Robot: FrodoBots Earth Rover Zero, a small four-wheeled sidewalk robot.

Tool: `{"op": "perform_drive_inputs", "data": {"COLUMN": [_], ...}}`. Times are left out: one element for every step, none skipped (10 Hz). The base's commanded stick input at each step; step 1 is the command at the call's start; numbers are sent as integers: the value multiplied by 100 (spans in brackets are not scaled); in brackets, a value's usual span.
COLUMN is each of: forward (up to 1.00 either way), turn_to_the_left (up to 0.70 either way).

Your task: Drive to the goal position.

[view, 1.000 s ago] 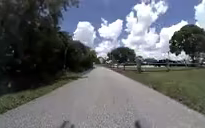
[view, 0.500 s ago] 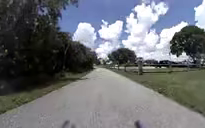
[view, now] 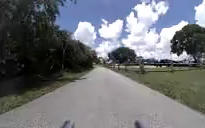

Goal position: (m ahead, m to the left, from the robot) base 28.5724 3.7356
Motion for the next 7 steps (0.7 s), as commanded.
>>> {"op": "perform_drive_inputs", "data": {"forward": [50,50,50,50,50,50,50], "turn_to_the_left": [0,0,0,0,0,0,0]}}
